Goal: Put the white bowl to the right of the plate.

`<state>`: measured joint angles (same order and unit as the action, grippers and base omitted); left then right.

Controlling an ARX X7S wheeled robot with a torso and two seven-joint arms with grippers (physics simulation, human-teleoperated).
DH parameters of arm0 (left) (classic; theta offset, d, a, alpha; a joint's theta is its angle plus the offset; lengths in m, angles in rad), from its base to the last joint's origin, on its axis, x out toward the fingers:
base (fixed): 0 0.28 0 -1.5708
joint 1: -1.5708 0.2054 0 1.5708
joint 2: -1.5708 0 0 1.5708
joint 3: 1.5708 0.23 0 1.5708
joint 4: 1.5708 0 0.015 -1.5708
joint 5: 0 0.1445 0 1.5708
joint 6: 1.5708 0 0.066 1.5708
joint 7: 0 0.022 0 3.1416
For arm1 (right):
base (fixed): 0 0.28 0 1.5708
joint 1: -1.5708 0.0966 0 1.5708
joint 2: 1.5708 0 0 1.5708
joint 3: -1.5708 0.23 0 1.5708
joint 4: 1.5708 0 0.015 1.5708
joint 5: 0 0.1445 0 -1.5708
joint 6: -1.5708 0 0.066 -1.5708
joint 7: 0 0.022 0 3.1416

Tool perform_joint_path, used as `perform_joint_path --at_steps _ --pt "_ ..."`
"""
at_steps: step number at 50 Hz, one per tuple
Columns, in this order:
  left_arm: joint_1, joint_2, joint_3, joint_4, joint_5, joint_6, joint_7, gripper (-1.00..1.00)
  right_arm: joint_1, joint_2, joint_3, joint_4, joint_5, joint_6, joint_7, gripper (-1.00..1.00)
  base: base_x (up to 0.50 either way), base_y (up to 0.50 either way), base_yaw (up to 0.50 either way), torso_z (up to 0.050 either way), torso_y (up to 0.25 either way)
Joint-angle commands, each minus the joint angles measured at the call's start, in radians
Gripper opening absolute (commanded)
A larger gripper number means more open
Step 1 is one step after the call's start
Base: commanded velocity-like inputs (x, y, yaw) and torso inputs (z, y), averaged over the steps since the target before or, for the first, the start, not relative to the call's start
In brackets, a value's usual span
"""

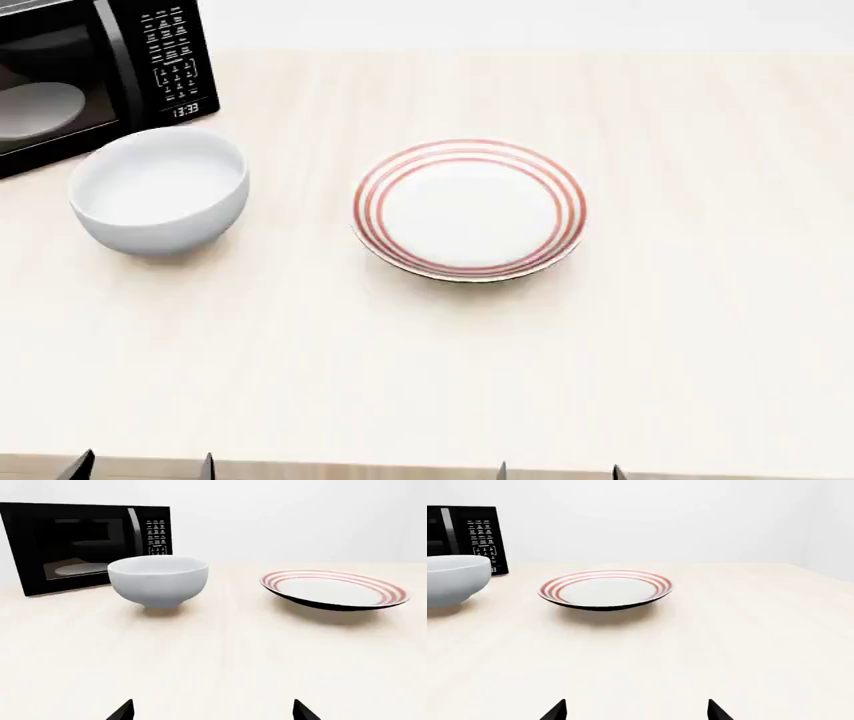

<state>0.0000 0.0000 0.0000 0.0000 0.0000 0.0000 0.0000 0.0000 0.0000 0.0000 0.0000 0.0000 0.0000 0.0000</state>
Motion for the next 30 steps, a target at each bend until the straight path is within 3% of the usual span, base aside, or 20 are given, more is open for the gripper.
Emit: perform_joint_path --at_steps 1,6,18,21,27,30 --pt "0.000 -0.010 0.011 0.000 -0.010 0.000 -0.011 1.00 0.000 0.009 -0.013 0.000 0.009 0.000 0.013 1.00 0.00 0.00 0.00 0.000 0.000" --pt "0.056 -0.030 0.044 0.224 -0.048 -0.087 -0.003 1.00 -0.028 0.031 -0.022 -0.197 0.036 0.098 0.026 1.00 0.00 0.00 0.00 0.000 0.000" --pt "0.064 -0.059 0.063 0.271 -0.080 -0.084 -0.048 1.00 -0.049 0.063 -0.016 -0.384 0.138 0.191 0.046 1.00 0.00 0.00 0.00 0.000 0.000" --pt "0.063 -0.064 0.066 0.294 -0.088 -0.095 -0.056 1.00 -0.058 0.074 -0.031 -0.380 0.085 0.124 0.067 1.00 0.00 0.00 0.00 0.000 0.000" --pt "0.058 -0.075 0.077 0.326 -0.088 -0.109 -0.072 1.00 -0.043 0.095 -0.040 -0.409 0.109 0.190 0.062 1.00 0.00 0.00 0.00 0.000 0.000" --pt "0.058 -0.079 0.080 0.334 -0.092 -0.105 -0.078 1.00 -0.061 0.134 -0.048 -0.430 0.224 0.155 -0.049 1.00 0.18 0.02 0.00 0.000 0.000"
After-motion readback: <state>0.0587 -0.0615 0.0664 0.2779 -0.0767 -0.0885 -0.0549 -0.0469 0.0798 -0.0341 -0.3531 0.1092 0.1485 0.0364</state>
